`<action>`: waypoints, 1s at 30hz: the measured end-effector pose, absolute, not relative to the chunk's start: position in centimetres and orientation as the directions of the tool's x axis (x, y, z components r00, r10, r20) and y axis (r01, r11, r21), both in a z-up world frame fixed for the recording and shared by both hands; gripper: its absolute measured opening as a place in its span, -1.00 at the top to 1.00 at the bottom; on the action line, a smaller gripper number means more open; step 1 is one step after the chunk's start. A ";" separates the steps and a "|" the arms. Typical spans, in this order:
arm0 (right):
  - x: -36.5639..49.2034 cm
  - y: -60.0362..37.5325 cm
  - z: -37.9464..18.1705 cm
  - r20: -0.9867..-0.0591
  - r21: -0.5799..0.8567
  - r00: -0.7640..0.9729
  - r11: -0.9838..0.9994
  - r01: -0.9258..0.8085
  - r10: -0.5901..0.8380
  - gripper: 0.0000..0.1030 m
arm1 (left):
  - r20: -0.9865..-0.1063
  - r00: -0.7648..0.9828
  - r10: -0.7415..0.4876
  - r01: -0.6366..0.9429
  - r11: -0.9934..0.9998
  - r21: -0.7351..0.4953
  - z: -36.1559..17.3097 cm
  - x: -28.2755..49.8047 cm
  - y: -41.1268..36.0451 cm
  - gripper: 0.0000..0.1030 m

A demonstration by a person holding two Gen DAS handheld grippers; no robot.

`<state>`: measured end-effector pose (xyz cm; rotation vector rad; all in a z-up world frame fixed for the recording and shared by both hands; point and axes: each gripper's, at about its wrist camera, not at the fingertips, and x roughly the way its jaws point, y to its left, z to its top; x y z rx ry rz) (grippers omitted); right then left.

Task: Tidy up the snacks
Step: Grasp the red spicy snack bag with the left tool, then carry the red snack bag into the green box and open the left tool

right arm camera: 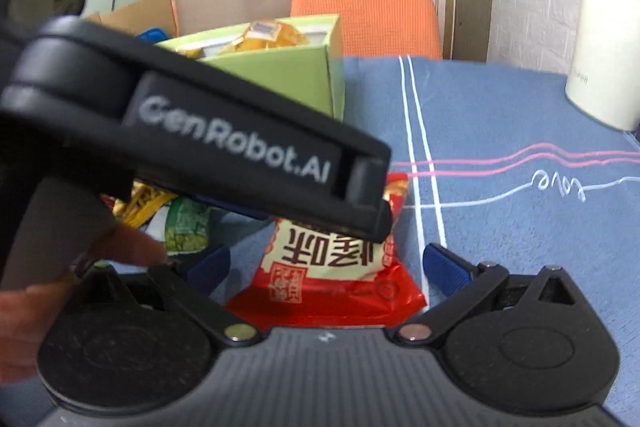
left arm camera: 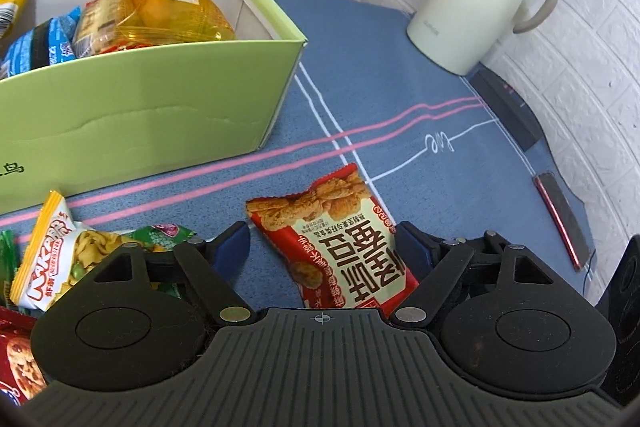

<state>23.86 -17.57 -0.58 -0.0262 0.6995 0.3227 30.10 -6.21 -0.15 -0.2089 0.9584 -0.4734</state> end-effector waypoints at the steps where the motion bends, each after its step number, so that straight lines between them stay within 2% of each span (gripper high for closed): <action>1: 23.9 -17.4 -0.6 -0.639 0.075 0.717 0.951 -0.301 0.277 -0.99 | -0.734 0.488 -0.472 0.294 0.881 -0.371 -0.1 30.0 -6.4 -0.31; 7: 24.2 -16.9 -0.8 -0.645 0.053 0.721 0.956 -0.290 0.254 -0.98 | -0.743 0.474 -0.474 0.300 0.879 -0.369 -0.4 30.2 -7.2 -0.17; 16: 23.0 -17.1 -0.6 -0.619 -0.008 0.758 0.963 -0.268 0.206 -0.93 | -0.738 0.469 -0.485 0.314 0.873 -0.373 -0.5 29.9 -7.2 -0.13; 20: 23.1 -16.8 -1.1 -0.631 0.005 0.741 0.956 -0.294 0.231 -0.59 | -0.737 0.478 -0.477 0.310 0.877 -0.367 -0.6 29.6 -7.4 -0.08; 21: 22.8 -16.7 -1.0 -0.632 -0.008 0.743 0.957 -0.289 0.219 -0.45 | -0.733 0.479 -0.482 0.314 0.874 -0.370 -0.6 29.3 -7.5 0.08; 22: 22.4 -16.8 -0.9 -0.632 -0.004 0.744 0.959 -0.283 0.217 -0.42 | -0.730 0.478 -0.489 0.313 0.871 -0.379 -0.5 28.8 -7.4 0.20; 24: 21.0 -17.3 -0.9 -0.629 0.007 0.744 0.959 -0.284 0.225 -0.37 | -0.720 0.479 -0.503 0.323 0.863 -0.388 -0.4 27.5 -7.4 0.31; 30: 16.3 -17.9 0.1 -0.626 -0.058 0.769 0.976 -0.212 0.130 -0.42 | -0.692 0.429 -0.580 0.354 0.813 -0.462 0.0 23.7 -8.5 0.33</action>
